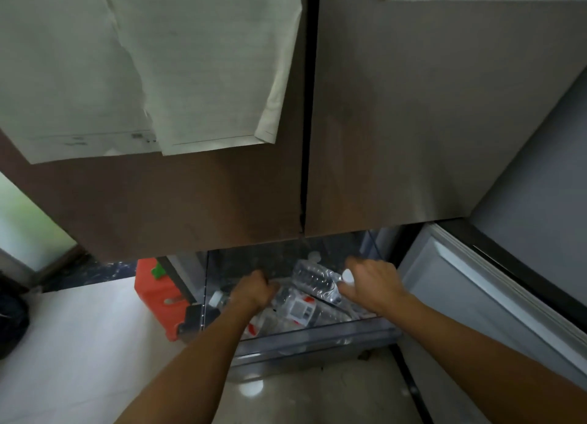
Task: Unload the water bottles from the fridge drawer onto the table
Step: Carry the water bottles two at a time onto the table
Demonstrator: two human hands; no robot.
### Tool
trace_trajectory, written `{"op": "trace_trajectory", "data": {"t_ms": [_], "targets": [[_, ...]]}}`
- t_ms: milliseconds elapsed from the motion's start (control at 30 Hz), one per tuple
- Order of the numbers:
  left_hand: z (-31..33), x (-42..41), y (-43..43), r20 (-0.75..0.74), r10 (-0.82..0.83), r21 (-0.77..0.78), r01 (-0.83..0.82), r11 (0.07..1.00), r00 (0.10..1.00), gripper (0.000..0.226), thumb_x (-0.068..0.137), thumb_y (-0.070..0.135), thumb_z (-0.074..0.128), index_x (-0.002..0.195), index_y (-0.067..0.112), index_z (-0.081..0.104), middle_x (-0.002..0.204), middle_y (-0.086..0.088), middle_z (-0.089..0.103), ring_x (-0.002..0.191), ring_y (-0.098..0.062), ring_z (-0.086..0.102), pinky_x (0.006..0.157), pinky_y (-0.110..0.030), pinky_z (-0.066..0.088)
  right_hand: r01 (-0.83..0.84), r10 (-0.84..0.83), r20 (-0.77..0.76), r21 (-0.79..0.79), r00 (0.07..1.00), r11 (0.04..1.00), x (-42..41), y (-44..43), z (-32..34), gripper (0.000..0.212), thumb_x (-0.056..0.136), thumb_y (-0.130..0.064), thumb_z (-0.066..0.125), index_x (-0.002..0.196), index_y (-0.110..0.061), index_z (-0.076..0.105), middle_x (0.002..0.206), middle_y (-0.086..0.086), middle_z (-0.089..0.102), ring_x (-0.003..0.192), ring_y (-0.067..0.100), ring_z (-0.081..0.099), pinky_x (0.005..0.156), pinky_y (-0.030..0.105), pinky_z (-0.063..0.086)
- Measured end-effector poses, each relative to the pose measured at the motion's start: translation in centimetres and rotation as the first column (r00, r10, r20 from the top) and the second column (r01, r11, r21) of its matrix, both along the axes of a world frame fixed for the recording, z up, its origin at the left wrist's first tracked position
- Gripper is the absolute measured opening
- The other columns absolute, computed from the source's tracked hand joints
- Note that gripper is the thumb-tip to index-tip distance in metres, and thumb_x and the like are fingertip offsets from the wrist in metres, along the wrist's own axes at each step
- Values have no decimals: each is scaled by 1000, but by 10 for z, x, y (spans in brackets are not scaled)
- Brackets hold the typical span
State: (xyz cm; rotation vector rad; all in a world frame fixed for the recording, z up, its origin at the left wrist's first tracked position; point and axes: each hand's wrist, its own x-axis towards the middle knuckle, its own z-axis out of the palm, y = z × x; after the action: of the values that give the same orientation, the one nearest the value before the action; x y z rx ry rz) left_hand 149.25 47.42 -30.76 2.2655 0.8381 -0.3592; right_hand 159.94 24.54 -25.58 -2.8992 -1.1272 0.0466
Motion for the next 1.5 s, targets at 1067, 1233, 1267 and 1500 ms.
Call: {"op": "trace_trajectory", "data": {"t_ms": [1067,1233,1267,1500], "targets": [[177,-112,-75,460,-96,690,-287,665,883,23,94,42,45,82,22,46,67,-1,60,59,-24,57,55,-31,44,-349,205,294,607,933,714,-24,-29,103,31,79,-43,49,67,-15,53,57,0,57,46,25,53,46,24,31],[198,-217,-95,524,115,697,-503,512,844,27,90,41,47,83,17,59,74,-15,69,70,-38,64,58,-35,40,-524,417,326,630,849,573,-94,9,129,32,79,-44,49,69,-15,54,59,2,59,49,26,54,49,25,32],[198,-242,-99,514,160,703,-520,485,843,27,91,40,48,85,17,60,74,-15,69,71,-37,64,58,-34,39,-558,459,332,618,824,554,-113,17,129,32,78,-45,48,68,-15,54,59,3,60,49,27,55,50,24,31],[188,-433,-141,385,497,722,-589,363,778,27,92,42,44,88,19,58,76,-5,67,67,-25,60,63,-35,51,-748,785,226,532,576,396,-283,66,111,38,82,-51,47,79,-16,63,71,8,67,59,29,61,55,34,50]]}}
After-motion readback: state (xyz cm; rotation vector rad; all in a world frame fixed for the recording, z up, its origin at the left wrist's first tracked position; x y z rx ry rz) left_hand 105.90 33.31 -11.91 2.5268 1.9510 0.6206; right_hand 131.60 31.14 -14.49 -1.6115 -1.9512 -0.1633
